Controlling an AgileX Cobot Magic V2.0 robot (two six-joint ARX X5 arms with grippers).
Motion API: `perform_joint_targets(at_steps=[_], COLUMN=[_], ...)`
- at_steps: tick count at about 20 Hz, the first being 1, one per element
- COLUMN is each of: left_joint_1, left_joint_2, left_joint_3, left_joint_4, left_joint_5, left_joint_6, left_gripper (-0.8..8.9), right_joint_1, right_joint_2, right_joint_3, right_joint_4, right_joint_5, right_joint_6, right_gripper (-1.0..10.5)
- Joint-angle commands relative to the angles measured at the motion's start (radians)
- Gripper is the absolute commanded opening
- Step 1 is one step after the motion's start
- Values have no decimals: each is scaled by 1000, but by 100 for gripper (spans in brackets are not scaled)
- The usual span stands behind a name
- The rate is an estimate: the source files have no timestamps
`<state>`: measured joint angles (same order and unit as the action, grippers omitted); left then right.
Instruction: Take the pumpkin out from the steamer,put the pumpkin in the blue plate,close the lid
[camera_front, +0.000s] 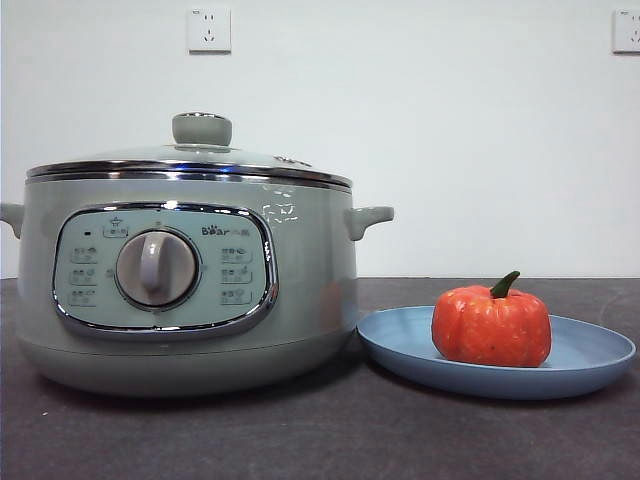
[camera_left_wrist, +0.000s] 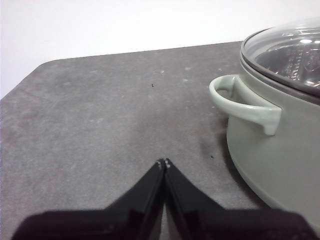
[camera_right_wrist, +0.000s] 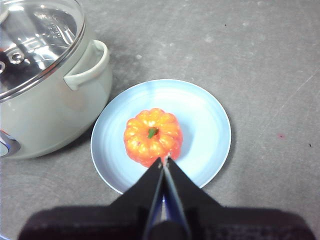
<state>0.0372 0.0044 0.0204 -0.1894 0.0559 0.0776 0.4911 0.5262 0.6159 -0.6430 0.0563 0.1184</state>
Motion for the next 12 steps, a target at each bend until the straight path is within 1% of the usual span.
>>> perform_joint_targets(at_steps=[1, 2, 4, 5, 6, 9, 10, 12], left_joint_1=[4, 4, 4, 4, 4, 4, 4, 4], left_joint_2=[-3, -3, -3, -3, -3, -3, -3, -3], left_joint_3=[-9, -9, -9, -9, -9, -9, -9, -9], left_joint_4=[-14, -14, -14, -14, -14, -14, -14, -14], left_joint_5=[0, 0, 0, 0, 0, 0, 0, 0], left_joint_6=[-6, -6, -6, -6, -6, -6, -6, -6], left_gripper=[-3, -3, -3, -3, -3, -3, -3, -3], right_joint_1=[-4, -13, -69, -114, -176, -341, -386, -439], right_joint_2=[-47, -71, -124, -148, -180, -280, -312, -372], right_joint_3=[-11, -11, -27, -47, -77, -188, -236, -342], right_joint_4=[9, 21, 105, 155, 204, 292, 328, 414], right_joint_5=[9, 9, -10, -41, -97, -239, -268, -267], right_joint_6=[-59, -86, -154, -179, -199, -222, -221, -213], right_gripper=[-16, -16, -16, -16, -16, -16, -16, -16])
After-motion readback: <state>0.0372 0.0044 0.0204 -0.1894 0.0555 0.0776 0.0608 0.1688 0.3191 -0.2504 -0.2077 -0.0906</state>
